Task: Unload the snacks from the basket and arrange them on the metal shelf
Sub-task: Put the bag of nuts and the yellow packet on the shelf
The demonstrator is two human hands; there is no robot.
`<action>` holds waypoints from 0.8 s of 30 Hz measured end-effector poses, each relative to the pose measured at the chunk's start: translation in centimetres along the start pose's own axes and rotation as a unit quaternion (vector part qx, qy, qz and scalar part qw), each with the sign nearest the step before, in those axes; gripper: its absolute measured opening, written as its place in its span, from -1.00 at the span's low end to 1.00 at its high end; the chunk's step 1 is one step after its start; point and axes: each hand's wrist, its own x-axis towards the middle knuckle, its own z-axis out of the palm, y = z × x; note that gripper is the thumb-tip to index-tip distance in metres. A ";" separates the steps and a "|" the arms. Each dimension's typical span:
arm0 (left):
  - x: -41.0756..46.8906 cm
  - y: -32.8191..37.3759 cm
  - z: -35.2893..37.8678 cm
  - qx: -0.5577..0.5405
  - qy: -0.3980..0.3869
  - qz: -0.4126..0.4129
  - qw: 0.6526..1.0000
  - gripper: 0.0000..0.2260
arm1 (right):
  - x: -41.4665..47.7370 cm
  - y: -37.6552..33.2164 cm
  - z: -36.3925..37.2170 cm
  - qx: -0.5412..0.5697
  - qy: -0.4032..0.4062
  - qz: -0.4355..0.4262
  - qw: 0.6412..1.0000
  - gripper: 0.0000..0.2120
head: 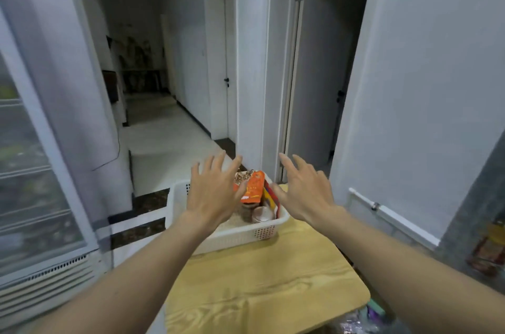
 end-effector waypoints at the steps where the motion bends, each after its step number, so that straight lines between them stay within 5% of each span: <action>1: 0.9 -0.6 1.2 -0.002 -0.007 -0.001 1.000 -0.49 | 1.3 0.1 1.2 0.006 -0.008 0.003 1.000 -0.35; 24: 13.4 -9.3 25.3 -0.107 -0.212 -0.017 0.971 -0.46 | 19.8 1.1 22.2 0.112 -0.170 0.085 0.975 -0.40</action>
